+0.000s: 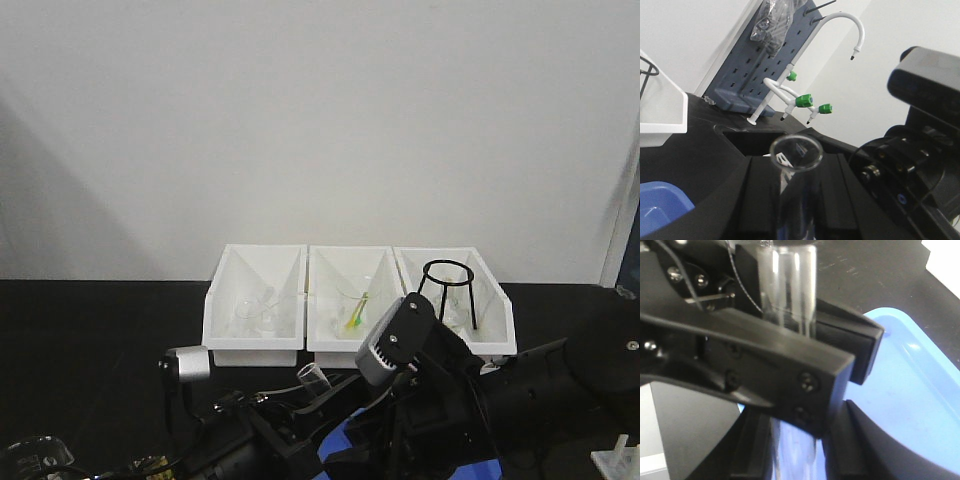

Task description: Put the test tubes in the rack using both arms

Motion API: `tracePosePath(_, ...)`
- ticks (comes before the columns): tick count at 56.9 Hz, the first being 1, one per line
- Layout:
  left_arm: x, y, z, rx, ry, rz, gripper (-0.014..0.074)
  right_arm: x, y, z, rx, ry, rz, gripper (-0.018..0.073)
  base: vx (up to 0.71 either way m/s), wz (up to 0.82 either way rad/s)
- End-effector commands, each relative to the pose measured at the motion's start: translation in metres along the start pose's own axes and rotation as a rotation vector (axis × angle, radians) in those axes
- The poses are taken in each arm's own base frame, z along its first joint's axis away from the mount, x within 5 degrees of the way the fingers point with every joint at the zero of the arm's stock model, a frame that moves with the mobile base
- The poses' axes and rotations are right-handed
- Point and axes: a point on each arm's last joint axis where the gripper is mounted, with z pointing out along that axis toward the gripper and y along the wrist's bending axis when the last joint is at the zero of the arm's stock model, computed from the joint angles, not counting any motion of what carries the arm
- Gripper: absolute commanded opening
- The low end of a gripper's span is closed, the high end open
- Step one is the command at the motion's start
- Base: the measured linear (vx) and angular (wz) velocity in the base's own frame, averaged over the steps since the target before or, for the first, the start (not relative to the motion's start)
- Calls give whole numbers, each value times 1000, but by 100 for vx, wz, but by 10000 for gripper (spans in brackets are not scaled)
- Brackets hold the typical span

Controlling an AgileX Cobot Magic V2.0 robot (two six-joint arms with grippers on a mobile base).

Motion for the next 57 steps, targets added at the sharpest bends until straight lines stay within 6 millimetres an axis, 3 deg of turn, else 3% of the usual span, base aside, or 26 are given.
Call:
tracePosePath(1,-19,-21,2,123,-100,13,-15,-17,3,-14,24,-79,-6,296,0,0)
tracePosePath(15,-18,-22,2,135,-92,20,-15,-17,3,-14,23,-80,-6,272,0,0)
tracePosePath(32,-18,-22,2,138,-88,-15,-15,-17,3,-14,24,-80,-6,-14,0,0)
tracePosePath(49,-18,-23,2,147,-94,-19,-1,-28,1,-20,36,-113,-20,-11,0,0)
tracePosePath(57,-20,-26,1,176,-117,0,83,-35,1,-24,40,-132,-3,-11,0,0)
